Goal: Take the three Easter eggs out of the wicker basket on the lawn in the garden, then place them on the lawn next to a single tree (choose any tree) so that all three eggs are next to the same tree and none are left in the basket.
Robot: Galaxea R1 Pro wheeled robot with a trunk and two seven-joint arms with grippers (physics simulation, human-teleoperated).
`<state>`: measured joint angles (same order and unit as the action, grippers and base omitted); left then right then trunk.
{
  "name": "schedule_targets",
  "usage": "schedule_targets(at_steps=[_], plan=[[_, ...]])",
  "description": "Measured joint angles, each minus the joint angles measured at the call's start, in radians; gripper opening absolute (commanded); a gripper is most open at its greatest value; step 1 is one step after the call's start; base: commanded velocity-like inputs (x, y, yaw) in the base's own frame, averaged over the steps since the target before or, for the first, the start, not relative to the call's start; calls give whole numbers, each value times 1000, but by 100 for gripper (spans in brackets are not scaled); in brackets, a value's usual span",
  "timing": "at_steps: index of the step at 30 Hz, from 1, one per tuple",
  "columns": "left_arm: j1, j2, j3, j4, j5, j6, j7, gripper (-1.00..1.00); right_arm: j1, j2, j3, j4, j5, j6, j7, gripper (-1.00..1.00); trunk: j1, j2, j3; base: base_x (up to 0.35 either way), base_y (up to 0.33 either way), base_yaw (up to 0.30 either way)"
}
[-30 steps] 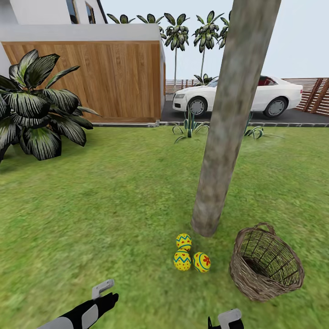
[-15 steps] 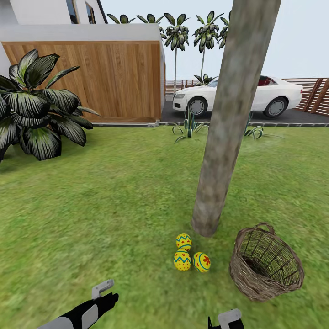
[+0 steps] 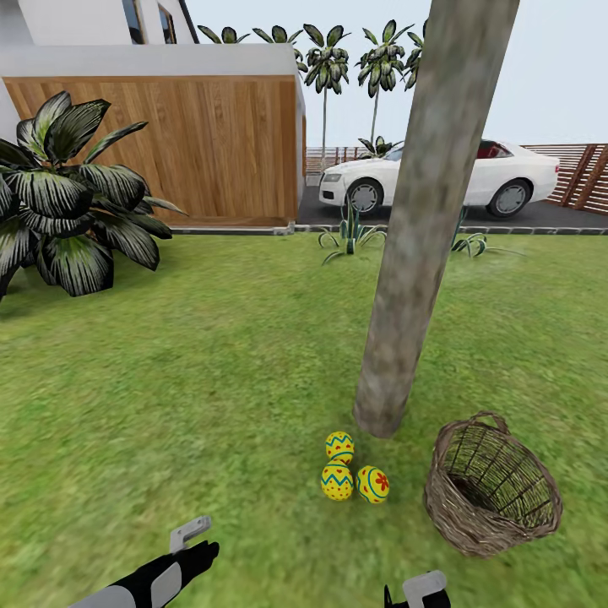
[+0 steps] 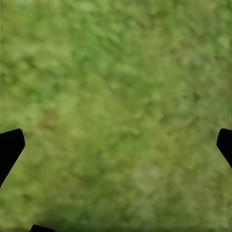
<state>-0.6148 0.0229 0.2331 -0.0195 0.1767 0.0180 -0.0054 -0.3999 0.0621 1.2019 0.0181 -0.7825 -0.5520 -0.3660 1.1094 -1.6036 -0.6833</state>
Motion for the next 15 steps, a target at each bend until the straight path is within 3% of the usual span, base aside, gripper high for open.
schedule_targets(at_steps=[15], plan=[[0,0,0,0,0,0,0,100,0,0,0,0,0,0,0,100,0,0,0,0,0,0]])
